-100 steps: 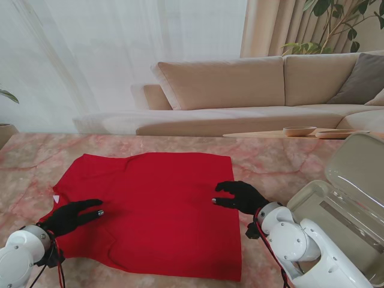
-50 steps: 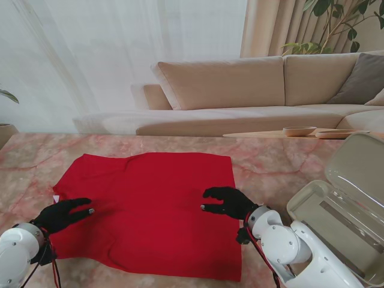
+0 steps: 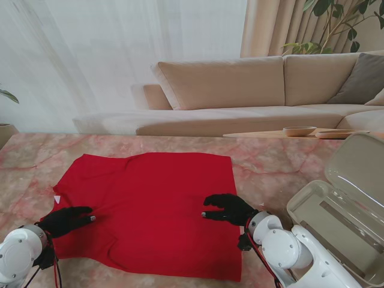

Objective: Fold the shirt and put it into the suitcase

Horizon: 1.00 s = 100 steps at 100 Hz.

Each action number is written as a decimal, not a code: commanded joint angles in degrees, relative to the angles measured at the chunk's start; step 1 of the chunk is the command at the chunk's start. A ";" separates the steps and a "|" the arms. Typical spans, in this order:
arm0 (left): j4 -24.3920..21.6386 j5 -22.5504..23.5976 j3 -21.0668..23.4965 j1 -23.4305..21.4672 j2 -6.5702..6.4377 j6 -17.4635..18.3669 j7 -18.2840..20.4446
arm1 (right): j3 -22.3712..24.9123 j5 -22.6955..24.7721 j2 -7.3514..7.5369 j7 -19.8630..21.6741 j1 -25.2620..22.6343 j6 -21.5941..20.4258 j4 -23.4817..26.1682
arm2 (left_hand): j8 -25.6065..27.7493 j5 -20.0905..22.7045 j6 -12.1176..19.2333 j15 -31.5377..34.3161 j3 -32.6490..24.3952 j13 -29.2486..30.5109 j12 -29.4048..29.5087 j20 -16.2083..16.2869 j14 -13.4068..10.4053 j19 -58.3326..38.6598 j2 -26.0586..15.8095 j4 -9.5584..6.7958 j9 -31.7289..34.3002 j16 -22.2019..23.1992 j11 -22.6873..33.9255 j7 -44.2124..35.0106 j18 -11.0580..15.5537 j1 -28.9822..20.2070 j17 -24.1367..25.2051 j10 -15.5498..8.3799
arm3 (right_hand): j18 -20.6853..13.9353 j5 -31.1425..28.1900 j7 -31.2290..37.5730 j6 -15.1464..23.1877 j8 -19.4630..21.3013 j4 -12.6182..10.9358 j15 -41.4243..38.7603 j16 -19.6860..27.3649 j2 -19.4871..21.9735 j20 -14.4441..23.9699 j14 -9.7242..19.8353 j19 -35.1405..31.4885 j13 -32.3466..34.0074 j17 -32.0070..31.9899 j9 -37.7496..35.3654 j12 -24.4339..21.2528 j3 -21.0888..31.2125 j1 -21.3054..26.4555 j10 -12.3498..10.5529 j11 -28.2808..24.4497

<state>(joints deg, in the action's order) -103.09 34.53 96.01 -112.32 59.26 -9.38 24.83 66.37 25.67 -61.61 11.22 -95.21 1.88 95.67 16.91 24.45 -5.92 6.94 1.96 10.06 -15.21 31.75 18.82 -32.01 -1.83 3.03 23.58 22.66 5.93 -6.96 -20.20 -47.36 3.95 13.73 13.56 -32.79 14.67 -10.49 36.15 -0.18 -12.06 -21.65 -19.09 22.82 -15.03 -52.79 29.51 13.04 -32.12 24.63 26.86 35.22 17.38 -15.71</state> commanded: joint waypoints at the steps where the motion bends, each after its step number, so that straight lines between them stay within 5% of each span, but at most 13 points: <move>1: 0.94 -0.34 -0.90 -0.39 -0.02 -0.36 0.98 | 0.39 0.04 0.25 1.09 -1.05 0.76 -0.42 | 0.20 -0.89 0.81 2.34 0.72 2.47 -0.93 1.07 0.84 -2.13 -2.76 -0.15 -0.09 0.95 0.57 0.81 -1.53 0.72 -0.38 -0.60 | 0.11 -0.30 0.43 0.48 0.56 -1.99 0.41 0.65 0.33 0.01 0.25 -0.26 1.36 -0.01 -0.31 0.84 -0.76 0.45 0.47 0.27; 100: -1.60 -4.46 -1.17 -1.32 -0.60 1.68 4.56 | 8.28 5.43 0.77 2.67 -8.42 5.90 4.65 | 0.31 -1.01 0.55 2.87 0.74 3.04 -1.04 1.24 1.14 -3.69 -3.01 -0.14 -0.11 1.56 0.74 0.86 -1.38 0.84 -0.39 -0.33 | 0.65 -0.30 0.47 0.52 0.58 -2.04 0.45 0.61 0.70 0.50 -0.11 -0.10 1.30 -0.18 -0.29 0.78 -0.92 0.29 0.37 0.34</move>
<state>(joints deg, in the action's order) -105.18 30.39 94.80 -112.34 58.35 -8.01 29.42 74.44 31.06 -61.13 12.73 -102.60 6.85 100.35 16.91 24.45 -5.92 4.62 1.95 9.81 -15.19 32.31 18.83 -33.46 -2.41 3.03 23.56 21.94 5.49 -6.96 -20.24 -47.36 4.17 13.74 12.18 -32.79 14.67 -10.48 36.15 -0.18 -11.13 -21.50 -19.09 22.83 -11.08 -53.36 29.25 12.77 -32.05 24.63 26.86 35.22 17.25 -15.60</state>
